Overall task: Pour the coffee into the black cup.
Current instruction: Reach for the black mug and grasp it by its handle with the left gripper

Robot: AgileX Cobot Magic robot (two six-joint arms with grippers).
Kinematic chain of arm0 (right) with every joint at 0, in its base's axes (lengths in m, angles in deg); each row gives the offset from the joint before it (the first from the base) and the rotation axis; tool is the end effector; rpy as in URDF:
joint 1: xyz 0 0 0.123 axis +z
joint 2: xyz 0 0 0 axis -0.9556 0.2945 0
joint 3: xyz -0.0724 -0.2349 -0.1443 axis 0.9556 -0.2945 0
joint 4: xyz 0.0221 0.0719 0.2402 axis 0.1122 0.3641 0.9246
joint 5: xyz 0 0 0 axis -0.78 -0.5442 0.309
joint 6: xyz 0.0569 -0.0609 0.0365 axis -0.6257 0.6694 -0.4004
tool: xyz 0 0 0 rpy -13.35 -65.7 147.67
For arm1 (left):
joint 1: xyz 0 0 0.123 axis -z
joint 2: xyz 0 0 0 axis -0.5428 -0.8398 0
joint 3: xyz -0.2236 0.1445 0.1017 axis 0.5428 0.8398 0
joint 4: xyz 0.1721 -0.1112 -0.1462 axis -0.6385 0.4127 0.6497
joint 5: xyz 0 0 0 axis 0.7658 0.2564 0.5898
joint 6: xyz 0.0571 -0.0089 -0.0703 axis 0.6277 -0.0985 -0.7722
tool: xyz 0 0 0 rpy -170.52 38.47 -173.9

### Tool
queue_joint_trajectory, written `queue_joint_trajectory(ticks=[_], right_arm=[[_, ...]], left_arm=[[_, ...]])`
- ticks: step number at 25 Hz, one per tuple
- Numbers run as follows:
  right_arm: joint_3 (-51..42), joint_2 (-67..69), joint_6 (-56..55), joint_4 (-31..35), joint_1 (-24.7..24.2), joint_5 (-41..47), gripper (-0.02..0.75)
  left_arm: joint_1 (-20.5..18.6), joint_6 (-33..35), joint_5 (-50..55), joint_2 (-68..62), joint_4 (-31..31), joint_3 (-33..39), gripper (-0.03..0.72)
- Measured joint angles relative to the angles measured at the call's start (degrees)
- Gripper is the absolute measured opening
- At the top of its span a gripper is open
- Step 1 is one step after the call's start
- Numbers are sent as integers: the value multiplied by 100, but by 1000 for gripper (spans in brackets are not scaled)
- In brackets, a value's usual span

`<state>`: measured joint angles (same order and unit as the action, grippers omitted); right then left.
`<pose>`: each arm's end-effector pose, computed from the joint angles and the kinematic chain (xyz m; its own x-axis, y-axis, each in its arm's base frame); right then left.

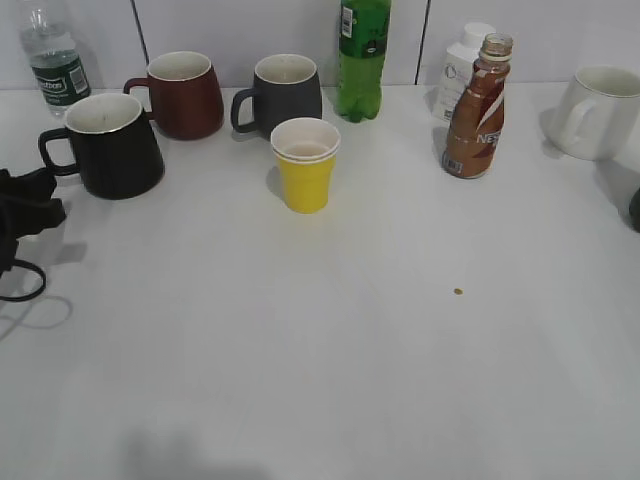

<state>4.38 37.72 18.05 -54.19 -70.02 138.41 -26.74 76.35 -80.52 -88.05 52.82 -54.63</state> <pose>-0.0058 -0.0002 0.2794 -0.4326 0.1111 -0.8947 0.0078 0.9928 0.1195 0.2705 -0.0264 0.1373 -0.2267 -0.0537 -0.9725 0.0607 0.9958 -0.0691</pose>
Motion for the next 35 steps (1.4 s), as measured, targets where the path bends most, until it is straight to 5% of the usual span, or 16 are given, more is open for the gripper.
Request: queue_joint_trajectory(ticks=[35], right_arm=[[0,0,0,0,0,0,589]], left_arm=[[-205,0,520,-953,128,-1321,395]])
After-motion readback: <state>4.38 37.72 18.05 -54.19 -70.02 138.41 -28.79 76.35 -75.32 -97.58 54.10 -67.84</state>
